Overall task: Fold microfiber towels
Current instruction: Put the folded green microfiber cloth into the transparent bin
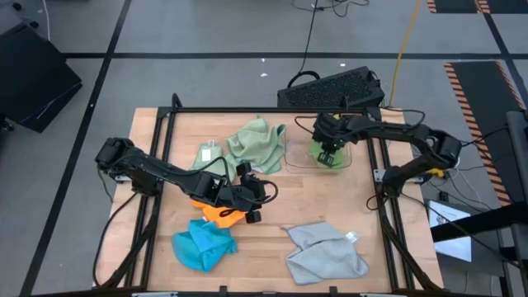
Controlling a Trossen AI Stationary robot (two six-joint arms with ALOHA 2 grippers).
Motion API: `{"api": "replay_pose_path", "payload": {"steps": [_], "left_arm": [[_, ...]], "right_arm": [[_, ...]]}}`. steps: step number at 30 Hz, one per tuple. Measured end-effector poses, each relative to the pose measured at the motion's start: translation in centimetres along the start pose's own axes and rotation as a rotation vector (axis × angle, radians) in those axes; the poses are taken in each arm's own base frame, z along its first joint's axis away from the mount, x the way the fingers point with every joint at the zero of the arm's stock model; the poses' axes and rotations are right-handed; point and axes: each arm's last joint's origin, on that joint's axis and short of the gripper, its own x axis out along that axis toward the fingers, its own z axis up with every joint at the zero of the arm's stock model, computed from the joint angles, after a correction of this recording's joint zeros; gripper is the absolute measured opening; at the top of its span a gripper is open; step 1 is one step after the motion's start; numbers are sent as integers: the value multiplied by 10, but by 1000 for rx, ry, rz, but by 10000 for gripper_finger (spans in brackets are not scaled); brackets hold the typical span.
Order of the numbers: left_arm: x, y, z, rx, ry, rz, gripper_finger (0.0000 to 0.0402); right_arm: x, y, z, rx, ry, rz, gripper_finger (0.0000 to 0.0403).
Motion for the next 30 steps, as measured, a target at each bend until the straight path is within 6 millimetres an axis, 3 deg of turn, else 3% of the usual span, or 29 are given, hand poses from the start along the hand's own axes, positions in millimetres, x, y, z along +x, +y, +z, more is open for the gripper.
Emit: {"api": "replay_pose_path", "payload": {"steps": [20,25,30], "left_arm": [[0,0,0,11,-1,0,191],[0,0,0,1,-1,0,191],[0,0,0,-5,1,0,191]], "right_arm": [[34,2,-17,-70,278,21,0],[27,2,-17,-70,269,4,0],[6,2,-15,-79,230,-19,0]]}}
